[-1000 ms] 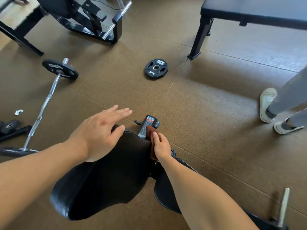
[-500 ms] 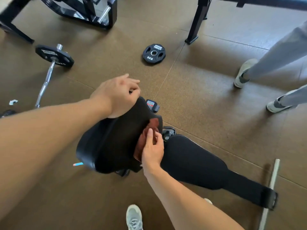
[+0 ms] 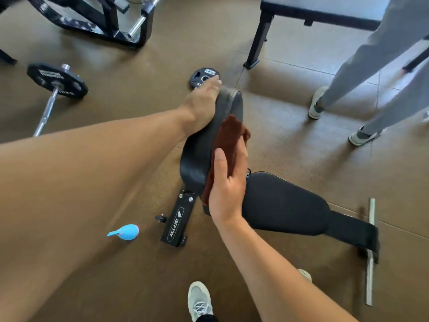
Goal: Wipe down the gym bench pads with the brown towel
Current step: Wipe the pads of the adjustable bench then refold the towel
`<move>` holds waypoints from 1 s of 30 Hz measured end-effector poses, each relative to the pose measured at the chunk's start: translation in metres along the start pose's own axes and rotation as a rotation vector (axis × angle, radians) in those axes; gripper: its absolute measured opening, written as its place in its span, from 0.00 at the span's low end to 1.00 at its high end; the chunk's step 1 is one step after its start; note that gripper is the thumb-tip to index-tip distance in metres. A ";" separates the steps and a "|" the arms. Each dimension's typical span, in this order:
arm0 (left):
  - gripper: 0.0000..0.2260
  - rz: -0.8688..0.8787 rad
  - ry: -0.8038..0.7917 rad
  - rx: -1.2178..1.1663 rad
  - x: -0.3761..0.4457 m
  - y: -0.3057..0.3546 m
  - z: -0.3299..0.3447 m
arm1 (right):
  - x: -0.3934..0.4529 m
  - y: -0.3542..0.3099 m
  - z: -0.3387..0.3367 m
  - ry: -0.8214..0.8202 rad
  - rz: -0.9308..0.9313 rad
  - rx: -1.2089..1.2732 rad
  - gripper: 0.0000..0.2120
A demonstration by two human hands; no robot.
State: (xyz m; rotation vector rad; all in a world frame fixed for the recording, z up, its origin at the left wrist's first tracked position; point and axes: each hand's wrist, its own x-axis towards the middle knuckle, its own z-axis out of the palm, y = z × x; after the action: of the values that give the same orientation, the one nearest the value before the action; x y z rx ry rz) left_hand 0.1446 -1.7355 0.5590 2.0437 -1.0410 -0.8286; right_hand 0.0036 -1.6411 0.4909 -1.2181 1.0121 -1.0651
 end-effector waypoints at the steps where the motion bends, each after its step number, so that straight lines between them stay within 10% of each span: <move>1: 0.21 -0.007 -0.031 0.000 -0.004 -0.003 0.000 | -0.010 -0.001 -0.004 -0.011 -0.086 -0.059 0.28; 10: 0.18 0.085 -0.048 0.148 -0.008 -0.002 -0.008 | -0.030 0.050 -0.008 -0.021 -0.804 -0.719 0.23; 22: 0.28 0.597 -0.173 1.548 -0.061 0.021 0.041 | -0.063 0.155 -0.006 0.183 -0.116 -0.223 0.31; 30: 0.27 0.505 -0.440 2.127 -0.084 0.013 0.079 | -0.034 0.160 -0.024 0.179 0.620 0.016 0.36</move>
State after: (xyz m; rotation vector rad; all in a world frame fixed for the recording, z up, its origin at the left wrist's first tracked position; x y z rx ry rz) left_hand 0.0374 -1.6927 0.5442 2.5218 -3.3618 0.6689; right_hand -0.0145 -1.6059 0.3299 -0.7199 1.3978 -0.6913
